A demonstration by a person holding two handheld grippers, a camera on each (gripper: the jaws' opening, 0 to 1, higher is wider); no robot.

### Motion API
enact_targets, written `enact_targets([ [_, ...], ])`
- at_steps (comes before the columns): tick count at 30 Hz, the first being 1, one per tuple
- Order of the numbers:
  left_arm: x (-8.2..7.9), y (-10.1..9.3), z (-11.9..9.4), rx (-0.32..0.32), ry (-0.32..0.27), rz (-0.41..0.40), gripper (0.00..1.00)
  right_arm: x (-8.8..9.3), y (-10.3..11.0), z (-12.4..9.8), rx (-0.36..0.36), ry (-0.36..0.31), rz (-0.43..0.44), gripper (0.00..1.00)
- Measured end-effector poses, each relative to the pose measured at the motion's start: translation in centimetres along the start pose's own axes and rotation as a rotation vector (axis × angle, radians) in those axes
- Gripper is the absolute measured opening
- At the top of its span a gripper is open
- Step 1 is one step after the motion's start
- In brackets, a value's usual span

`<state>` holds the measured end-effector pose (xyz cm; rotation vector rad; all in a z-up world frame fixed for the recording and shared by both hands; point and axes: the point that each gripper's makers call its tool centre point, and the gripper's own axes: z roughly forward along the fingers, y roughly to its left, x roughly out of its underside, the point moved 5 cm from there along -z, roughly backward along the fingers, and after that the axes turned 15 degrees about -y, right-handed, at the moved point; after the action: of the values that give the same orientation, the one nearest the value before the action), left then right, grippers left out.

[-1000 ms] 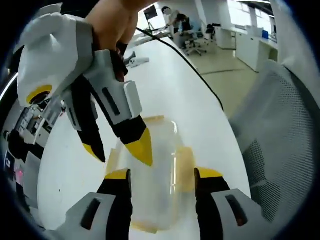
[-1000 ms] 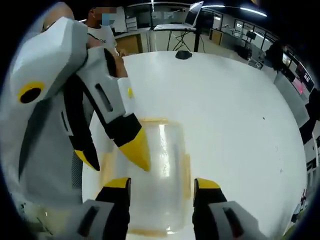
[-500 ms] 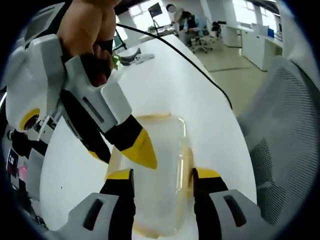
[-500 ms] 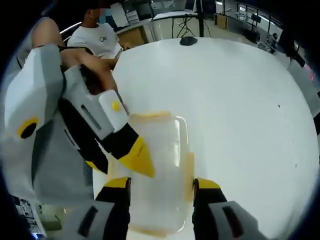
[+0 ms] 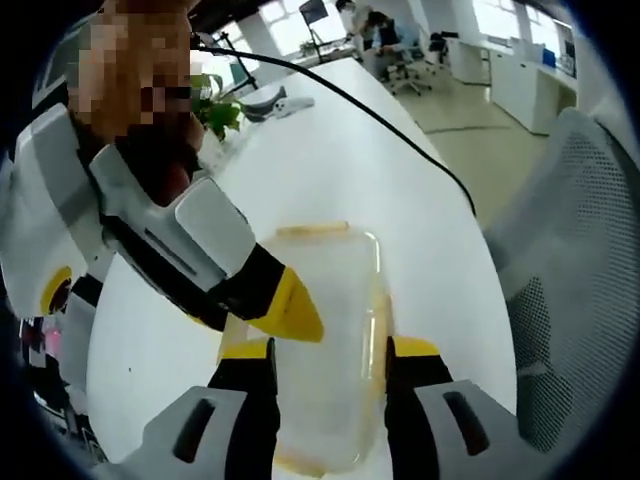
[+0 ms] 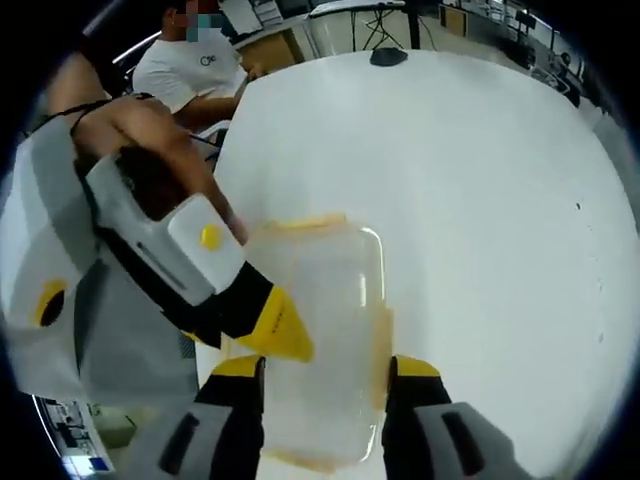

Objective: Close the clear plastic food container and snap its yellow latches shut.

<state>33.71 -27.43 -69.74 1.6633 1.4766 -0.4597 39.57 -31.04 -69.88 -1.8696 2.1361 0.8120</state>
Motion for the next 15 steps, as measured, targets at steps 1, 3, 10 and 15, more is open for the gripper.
enact_targets([
  [1, -0.08, 0.14, -0.1, 0.005, -0.01, -0.003, 0.38, -0.04, -0.03, 0.04, -0.002, 0.003, -0.016, 0.44],
  [3, -0.31, -0.13, 0.02, 0.014, -0.018, 0.01, 0.38, 0.17, 0.15, -0.02, -0.002, -0.005, 0.048, 0.44],
  [10, -0.25, -0.43, 0.39, 0.042, -0.021, -0.006, 0.39, 0.06, 0.05, -0.01, 0.012, -0.013, 0.025, 0.44],
  [15, -0.49, -0.84, 0.45, 0.052, -0.04, -0.007, 0.4, 0.09, 0.21, -0.03, -0.008, -0.005, 0.015, 0.45],
])
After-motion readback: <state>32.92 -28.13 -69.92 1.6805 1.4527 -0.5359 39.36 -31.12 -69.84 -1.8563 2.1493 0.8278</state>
